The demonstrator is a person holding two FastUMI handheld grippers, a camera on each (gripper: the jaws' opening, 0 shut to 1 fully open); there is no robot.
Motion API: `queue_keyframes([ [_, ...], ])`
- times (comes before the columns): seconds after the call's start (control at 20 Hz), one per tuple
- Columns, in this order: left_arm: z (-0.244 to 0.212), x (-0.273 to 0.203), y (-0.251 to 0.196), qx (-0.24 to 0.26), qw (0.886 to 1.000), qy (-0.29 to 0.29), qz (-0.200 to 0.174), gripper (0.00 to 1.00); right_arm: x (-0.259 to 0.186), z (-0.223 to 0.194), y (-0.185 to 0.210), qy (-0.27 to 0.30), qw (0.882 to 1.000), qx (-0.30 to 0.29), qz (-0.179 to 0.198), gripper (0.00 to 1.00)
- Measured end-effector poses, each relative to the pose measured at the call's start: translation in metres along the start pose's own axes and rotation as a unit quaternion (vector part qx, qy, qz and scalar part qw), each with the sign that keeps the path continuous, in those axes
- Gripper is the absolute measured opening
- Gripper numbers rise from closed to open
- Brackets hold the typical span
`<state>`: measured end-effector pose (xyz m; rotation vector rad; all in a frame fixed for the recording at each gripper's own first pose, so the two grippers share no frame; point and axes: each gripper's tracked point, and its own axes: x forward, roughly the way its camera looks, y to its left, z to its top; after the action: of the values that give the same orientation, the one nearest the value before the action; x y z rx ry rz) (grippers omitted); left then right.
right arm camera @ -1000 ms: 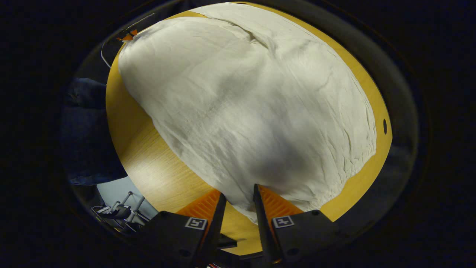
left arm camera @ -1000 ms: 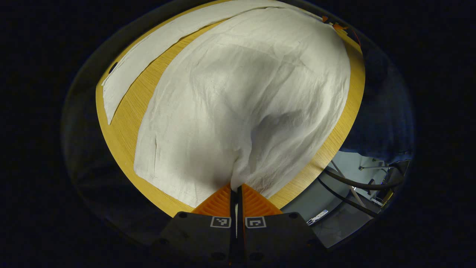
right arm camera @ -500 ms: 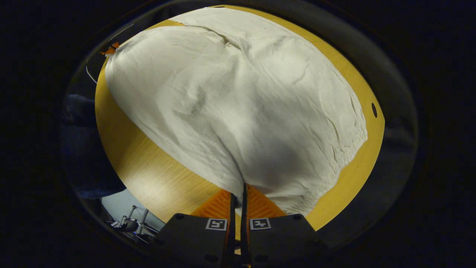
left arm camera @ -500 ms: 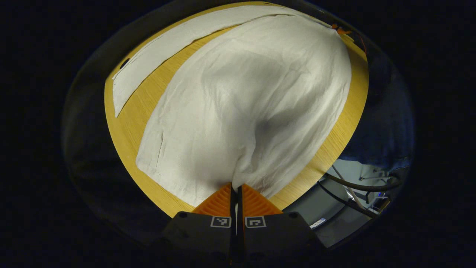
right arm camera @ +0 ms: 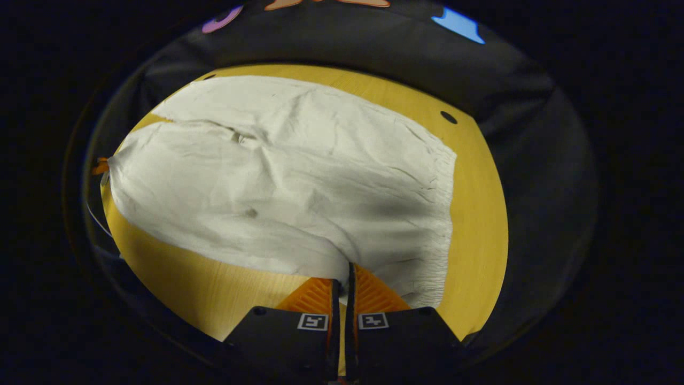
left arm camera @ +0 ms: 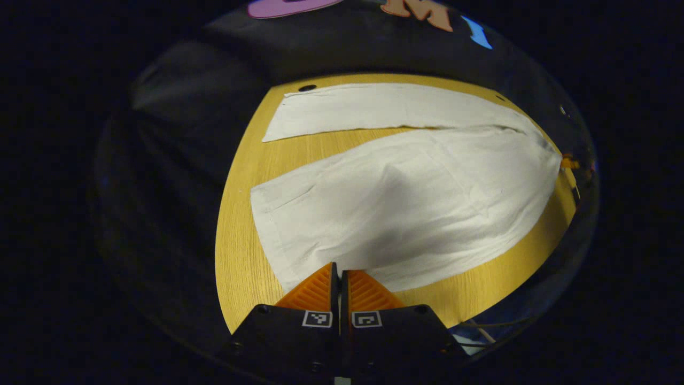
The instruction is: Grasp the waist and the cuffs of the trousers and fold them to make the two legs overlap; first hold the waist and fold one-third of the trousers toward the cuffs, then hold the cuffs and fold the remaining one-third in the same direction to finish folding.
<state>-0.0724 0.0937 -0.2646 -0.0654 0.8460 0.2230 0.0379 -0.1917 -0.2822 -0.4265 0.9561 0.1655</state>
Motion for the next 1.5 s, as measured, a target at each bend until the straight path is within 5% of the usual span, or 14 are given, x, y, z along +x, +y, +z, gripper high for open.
queue_keyframes([
  [0.2,0.099,0.024,-0.010,-0.115,0.989,-0.096,0.013,0.00,-0.011,0.041,-0.007,-0.064,0.994,0.090,-0.027,0.06],
  [0.55,0.331,0.081,-0.005,-0.184,0.957,-0.223,0.034,0.00,-0.013,0.138,-0.025,-0.165,0.968,0.178,-0.058,0.06],
  [0.65,0.298,0.076,-0.001,-0.172,0.952,-0.250,0.043,0.00,-0.001,0.170,-0.033,-0.182,0.963,0.184,-0.067,0.06],
  [0.7,0.360,0.088,-0.008,-0.165,0.952,-0.254,0.046,0.00,0.006,0.180,-0.034,-0.188,0.961,0.191,-0.070,0.06],
  [1.0,0.436,0.162,0.012,-0.168,0.943,-0.273,0.088,0.00,0.064,0.241,-0.050,-0.206,0.947,0.223,-0.100,0.06],
  [1.25,0.437,0.214,0.019,-0.187,0.950,-0.225,0.106,0.00,0.124,0.268,-0.050,-0.178,0.957,0.214,-0.074,0.07],
  [1.35,0.433,0.219,0.016,-0.193,0.951,-0.214,0.113,0.00,0.138,0.268,-0.051,-0.166,0.962,0.204,-0.067,0.13],
  [1.5,0.434,0.218,0.009,-0.196,0.950,-0.214,0.113,0.15,0.141,0.259,-0.056,-0.150,0.961,0.223,-0.061,0.29],
])
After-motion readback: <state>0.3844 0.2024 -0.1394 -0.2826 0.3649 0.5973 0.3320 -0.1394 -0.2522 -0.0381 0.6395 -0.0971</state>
